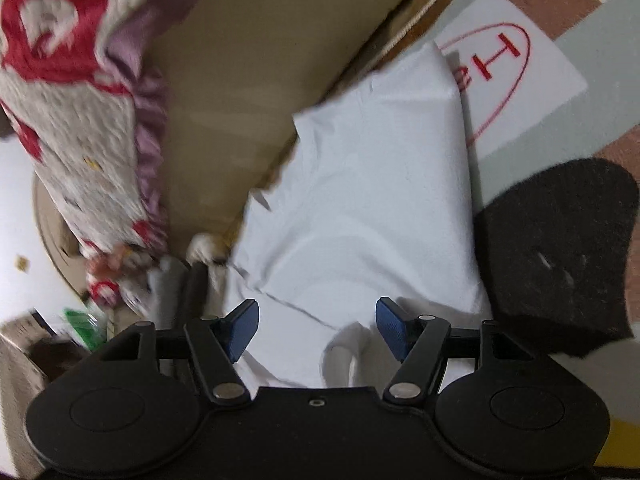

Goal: Fold clothes

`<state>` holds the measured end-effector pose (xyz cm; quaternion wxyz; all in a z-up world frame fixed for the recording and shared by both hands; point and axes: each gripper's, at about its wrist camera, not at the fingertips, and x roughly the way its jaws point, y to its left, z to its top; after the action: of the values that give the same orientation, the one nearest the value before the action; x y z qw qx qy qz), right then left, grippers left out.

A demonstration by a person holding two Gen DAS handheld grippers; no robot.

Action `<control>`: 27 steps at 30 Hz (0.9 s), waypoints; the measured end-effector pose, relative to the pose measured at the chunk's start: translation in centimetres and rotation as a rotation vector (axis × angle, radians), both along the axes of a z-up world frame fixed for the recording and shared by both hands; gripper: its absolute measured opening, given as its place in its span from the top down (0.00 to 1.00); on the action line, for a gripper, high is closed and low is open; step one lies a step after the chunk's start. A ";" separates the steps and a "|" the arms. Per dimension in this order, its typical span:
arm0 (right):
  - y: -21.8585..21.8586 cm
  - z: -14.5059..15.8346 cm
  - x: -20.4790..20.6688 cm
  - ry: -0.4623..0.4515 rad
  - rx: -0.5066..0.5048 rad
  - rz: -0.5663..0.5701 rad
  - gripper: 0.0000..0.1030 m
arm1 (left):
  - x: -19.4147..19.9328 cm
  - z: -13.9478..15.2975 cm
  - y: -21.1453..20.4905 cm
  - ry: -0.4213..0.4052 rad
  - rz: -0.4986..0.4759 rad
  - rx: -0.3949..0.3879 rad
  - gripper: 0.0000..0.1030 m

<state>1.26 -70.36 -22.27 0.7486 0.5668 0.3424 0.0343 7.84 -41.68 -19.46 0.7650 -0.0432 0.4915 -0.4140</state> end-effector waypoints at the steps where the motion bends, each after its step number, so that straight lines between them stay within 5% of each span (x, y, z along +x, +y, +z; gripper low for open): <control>1: 0.2 0.0 0.1 0.048 -0.016 0.023 0.32 | -0.1 0.1 0.0 -0.005 -0.007 0.004 0.68; 7: 1.6 0.6 0.1 0.110 -0.093 0.092 0.34 | 0.0 2.1 0.5 0.006 -0.030 -0.032 0.62; 8: 1.9 0.8 0.1 0.105 -0.108 0.099 0.41 | 0.0 2.8 0.6 -0.001 -0.037 -0.045 0.61; 10: 2.8 1.3 0.4 0.071 -0.164 0.107 0.87 | 0.3 4.4 1.4 -0.018 -0.032 -0.076 0.60; 11: 3.2 1.9 0.4 0.045 -0.203 0.108 0.92 | 0.6 5.2 1.9 -0.027 -0.018 -0.091 0.60; 13: 4.4 4.6 0.4 -0.062 -0.338 0.134 0.92 | 1.6 7.1 3.7 -0.064 0.052 -0.123 0.60; 16: 5.6 10.9 -1.3 -0.372 -0.546 0.165 0.93 | 3.4 9.2 7.1 -0.187 0.215 -0.113 0.52; 17: 5.7 11.9 -2.0 -0.430 -0.608 0.159 0.93 | 4.2 9.4 8.1 -0.242 0.291 -0.062 0.50; 20: 5.8 12.4 -2.2 -0.387 -0.772 0.153 0.94 | 6.8 8.4 10.5 -0.375 0.478 0.168 0.49; 23: 4.9 7.8 -0.6 -0.091 -0.902 0.145 0.94 | 10.7 5.9 14.0 -0.311 0.635 0.263 0.49; 27: 3.6 4.9 0.4 -0.001 -0.884 0.123 0.94 | 13.0 4.3 15.8 -0.464 0.712 0.535 0.49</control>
<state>1.68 -66.78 -17.39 0.9157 0.1709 0.3568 -0.0708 20.86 -25.89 -15.17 0.9322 0.0826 0.3522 0.0144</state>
